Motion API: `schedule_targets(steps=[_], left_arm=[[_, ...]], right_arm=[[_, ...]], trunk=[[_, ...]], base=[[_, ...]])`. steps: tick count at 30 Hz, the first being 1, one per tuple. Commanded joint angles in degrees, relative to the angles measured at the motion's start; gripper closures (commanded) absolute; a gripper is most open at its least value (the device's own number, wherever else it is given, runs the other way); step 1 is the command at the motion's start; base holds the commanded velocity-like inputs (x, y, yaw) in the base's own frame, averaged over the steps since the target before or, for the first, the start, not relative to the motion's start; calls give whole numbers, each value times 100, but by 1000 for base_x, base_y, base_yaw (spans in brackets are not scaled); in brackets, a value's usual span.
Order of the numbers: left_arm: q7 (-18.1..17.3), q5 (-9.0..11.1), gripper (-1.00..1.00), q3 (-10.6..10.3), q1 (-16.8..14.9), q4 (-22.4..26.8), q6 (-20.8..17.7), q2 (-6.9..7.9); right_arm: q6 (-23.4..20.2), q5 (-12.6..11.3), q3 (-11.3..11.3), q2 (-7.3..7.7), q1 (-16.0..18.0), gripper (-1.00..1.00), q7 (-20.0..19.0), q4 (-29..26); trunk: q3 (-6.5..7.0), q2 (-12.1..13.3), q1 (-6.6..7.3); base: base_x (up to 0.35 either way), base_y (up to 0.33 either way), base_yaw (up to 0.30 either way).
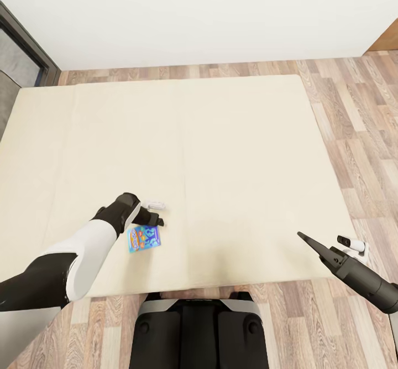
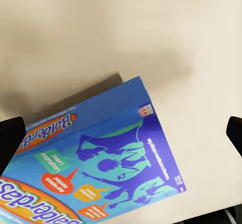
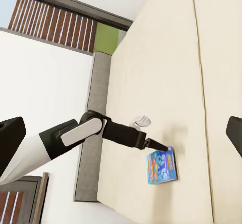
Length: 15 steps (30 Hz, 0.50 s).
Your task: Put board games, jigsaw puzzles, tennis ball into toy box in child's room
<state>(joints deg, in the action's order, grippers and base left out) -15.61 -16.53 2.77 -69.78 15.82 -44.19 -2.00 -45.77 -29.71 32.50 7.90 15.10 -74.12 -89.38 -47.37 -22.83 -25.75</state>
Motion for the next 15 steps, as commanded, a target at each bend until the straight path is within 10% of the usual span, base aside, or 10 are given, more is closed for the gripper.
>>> schedule_targets(steps=[1,15], left_arm=[[-39,-60,-100,30,5,9,-17,-3],[-45,24,-100,99,111,9,51,24]], right_arm=[[-42,-17,2,1,2,-100,-6,0],[-12,-9,-22,-28,2,-100,11,-8]], trunk=[[-2,-8,-3],[27,-8,-3]], base=[[0,0,0],[0,0,0]])
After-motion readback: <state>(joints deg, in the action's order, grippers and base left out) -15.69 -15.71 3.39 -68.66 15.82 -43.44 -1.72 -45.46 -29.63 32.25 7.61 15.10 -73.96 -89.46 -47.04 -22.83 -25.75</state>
